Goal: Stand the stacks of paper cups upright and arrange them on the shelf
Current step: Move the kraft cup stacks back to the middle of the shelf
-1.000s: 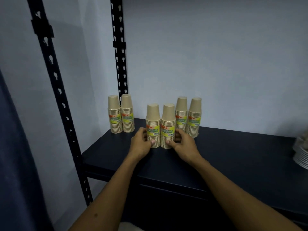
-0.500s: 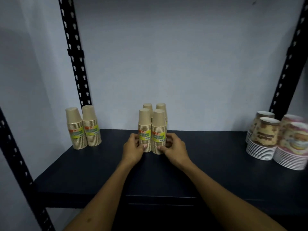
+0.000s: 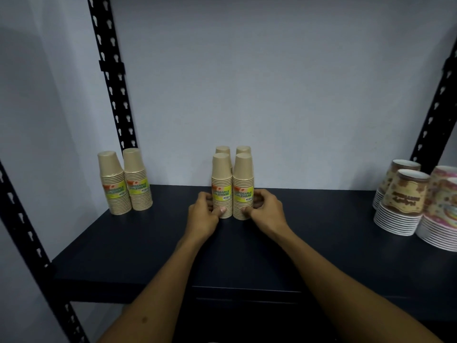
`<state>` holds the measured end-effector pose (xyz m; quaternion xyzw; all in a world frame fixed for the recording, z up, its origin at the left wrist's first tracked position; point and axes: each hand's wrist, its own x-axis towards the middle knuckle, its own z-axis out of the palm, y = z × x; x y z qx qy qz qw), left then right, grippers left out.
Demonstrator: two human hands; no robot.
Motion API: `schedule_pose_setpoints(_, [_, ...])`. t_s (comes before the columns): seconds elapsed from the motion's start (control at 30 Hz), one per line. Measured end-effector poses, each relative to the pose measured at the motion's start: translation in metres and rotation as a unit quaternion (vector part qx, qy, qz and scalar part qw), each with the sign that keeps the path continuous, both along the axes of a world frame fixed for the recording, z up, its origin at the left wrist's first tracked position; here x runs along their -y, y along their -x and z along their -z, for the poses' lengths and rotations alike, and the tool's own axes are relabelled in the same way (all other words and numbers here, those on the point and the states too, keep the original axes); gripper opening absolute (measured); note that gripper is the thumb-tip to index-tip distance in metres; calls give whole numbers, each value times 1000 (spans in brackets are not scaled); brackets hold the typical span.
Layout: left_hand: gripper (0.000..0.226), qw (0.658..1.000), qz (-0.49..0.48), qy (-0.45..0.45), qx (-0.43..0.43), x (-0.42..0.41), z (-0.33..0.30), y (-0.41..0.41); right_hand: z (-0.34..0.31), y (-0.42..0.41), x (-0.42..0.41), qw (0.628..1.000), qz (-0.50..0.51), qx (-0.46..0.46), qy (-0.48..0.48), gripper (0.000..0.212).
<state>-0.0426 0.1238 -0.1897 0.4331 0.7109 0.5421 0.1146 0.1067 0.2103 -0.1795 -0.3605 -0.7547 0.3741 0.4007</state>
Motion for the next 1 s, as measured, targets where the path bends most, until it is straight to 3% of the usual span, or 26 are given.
schedule_pose_setpoints(1.0, [47,997,-25,41,-52,4,1,-3,10,-5,3,1000,9,18,-12,41])
